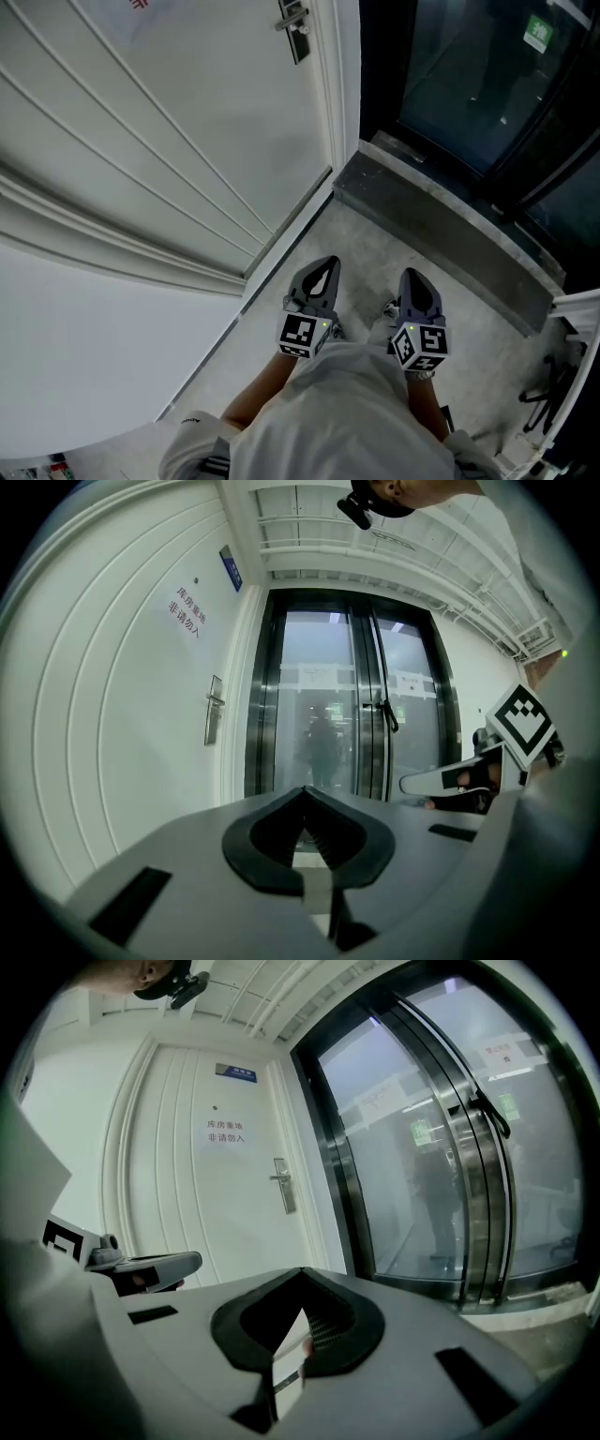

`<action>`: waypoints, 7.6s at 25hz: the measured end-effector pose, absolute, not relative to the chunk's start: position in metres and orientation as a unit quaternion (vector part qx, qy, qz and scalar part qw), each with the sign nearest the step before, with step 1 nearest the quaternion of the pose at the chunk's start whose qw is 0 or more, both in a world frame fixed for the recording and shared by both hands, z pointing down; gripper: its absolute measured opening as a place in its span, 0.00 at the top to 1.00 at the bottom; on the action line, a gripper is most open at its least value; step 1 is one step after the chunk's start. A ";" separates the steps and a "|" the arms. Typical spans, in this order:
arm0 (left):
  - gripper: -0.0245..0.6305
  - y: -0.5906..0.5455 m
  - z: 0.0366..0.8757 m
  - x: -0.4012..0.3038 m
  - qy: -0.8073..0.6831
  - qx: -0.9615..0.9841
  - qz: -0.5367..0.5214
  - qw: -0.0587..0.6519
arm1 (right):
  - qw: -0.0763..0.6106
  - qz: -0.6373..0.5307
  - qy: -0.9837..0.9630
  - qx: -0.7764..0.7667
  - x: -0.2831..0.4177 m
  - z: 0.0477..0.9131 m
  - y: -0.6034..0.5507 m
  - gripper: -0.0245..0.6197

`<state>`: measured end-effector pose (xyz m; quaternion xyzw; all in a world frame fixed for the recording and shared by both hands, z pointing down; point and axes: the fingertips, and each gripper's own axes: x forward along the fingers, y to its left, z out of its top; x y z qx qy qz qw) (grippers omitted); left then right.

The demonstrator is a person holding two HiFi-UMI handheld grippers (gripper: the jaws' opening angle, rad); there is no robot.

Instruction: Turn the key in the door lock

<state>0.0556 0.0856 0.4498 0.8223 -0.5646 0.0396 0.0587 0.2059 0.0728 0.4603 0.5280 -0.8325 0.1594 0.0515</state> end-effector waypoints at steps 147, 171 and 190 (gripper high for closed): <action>0.95 -0.371 0.364 -0.137 -0.815 0.579 -0.007 -0.009 | 0.235 -0.597 -0.733 0.226 -0.154 0.337 -0.525 0.86; 0.95 -0.361 0.373 -0.136 -0.820 0.572 -0.003 0.001 | 0.184 -0.397 -0.860 0.260 -0.156 0.329 -0.524 0.94; 0.95 -0.358 0.377 -0.134 -0.819 0.574 0.004 0.004 | 0.088 0.093 -0.967 0.219 -0.152 0.326 -0.532 0.94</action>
